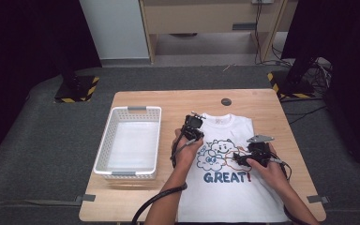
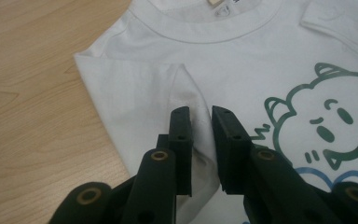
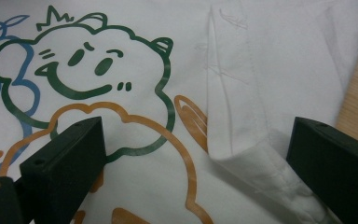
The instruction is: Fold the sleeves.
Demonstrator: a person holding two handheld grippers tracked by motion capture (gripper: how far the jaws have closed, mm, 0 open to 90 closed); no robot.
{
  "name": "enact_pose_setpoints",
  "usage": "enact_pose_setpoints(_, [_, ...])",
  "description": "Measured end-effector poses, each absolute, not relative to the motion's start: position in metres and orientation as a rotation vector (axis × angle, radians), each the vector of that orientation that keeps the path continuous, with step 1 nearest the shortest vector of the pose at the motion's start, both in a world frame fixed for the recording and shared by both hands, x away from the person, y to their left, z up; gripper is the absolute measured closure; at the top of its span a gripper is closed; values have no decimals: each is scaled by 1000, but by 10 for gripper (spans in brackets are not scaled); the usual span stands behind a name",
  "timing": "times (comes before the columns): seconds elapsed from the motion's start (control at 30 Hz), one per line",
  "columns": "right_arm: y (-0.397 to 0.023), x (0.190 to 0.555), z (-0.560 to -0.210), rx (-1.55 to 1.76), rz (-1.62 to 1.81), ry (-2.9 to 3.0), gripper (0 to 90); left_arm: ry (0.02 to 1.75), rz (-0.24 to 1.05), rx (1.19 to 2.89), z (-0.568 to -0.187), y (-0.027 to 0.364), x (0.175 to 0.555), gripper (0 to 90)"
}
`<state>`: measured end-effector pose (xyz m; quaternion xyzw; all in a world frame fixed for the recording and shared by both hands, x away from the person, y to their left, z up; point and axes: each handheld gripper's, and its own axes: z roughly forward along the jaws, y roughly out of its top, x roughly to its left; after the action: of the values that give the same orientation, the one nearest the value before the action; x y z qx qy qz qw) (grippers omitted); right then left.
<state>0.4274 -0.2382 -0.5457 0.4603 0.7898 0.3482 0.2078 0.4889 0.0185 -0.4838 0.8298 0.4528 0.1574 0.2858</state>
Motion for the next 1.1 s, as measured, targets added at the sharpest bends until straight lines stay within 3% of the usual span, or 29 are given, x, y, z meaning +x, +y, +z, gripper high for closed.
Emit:
enact_pose_setpoints(0.27, [-238,427,-546,1281,970,2198,46,1187,388,2186,-478,9,488,788])
enact_pose_setpoints(0.43, [-238,427,-546,1280,970,2199,46,1161,434,2191,-475,6,484,774])
enact_pose_setpoints(0.63, [-238,427,-546,1279,970,2199,46,1208,436,2206,-492,13,483,766])
enact_pose_setpoints(1.1, [-234,427,-546,1268,975,2213,40,1201,393,2205,-516,11,474,661])
